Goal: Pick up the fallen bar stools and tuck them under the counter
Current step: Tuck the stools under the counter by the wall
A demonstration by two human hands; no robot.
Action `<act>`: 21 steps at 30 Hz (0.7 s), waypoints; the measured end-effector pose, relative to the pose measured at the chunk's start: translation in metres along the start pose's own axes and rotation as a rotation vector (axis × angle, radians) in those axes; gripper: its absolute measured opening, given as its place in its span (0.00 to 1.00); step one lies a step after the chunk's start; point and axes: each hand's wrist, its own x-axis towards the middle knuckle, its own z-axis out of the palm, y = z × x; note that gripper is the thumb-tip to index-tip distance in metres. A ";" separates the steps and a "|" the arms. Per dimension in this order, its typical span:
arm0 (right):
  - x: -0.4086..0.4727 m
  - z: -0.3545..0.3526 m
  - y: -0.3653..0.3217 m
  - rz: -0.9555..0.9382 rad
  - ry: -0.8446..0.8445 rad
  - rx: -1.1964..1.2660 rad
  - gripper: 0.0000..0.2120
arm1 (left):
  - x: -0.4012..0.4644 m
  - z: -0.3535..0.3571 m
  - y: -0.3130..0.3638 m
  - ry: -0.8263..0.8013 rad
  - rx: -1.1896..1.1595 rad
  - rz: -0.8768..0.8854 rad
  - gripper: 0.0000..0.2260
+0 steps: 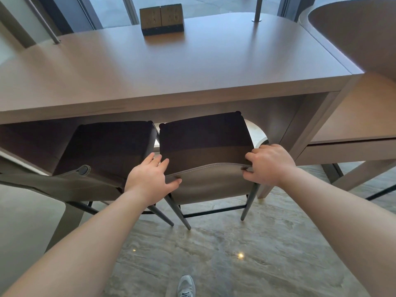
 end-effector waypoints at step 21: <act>0.012 -0.001 0.007 0.058 -0.101 0.017 0.21 | 0.021 0.007 -0.003 0.367 -0.179 0.150 0.32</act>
